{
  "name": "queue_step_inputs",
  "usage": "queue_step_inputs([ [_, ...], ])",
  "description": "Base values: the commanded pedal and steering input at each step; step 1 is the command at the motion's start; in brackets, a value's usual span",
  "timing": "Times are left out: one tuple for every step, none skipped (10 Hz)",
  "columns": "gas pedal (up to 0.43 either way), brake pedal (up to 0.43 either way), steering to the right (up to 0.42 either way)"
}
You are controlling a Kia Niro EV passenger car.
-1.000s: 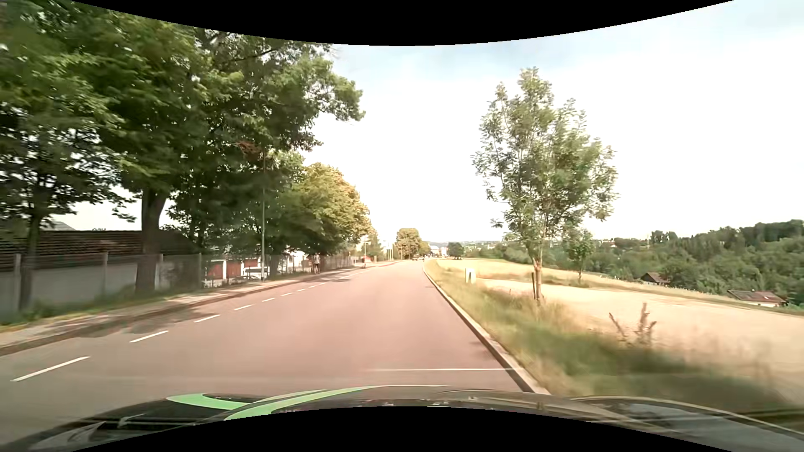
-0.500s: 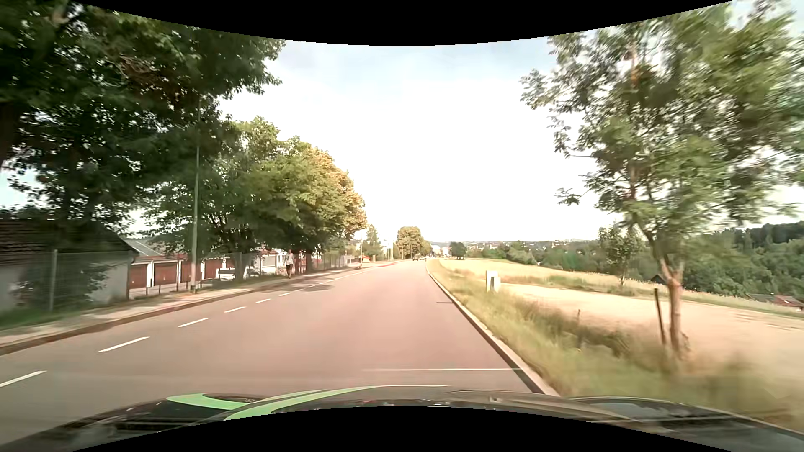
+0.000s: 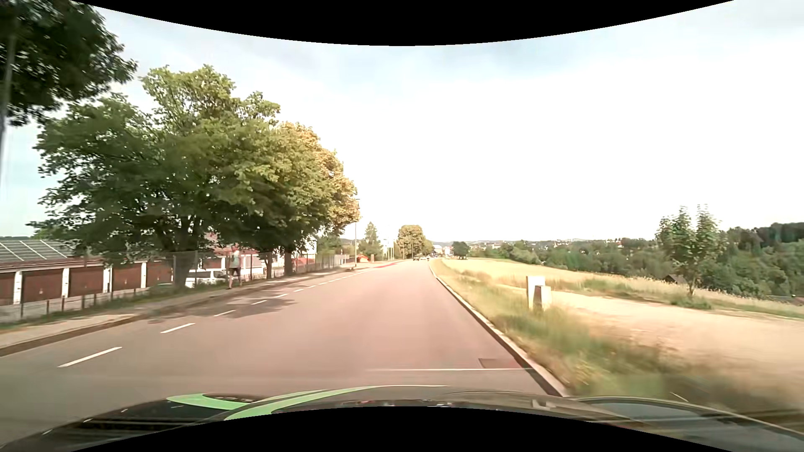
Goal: Follow the waypoints while adhering to traffic rules and regulations
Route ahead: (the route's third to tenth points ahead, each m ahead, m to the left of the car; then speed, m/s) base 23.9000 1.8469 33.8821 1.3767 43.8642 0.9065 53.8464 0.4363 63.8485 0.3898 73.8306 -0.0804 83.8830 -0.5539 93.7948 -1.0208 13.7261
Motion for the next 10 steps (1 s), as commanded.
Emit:
queue_step_inputs([
  [0.000, 0.000, 0.000],
  [0.000, 0.000, 0.001],
  [0.000, 0.000, 0.003],
  [0.000, 0.000, 0.007],
  [0.000, 0.000, 0.007],
  [0.000, 0.000, 0.007],
  [0.000, 0.000, 0.007],
  [0.000, 0.000, 0.006],
  [0.008, 0.000, 0.006],
  [0.020, 0.000, 0.006],
])
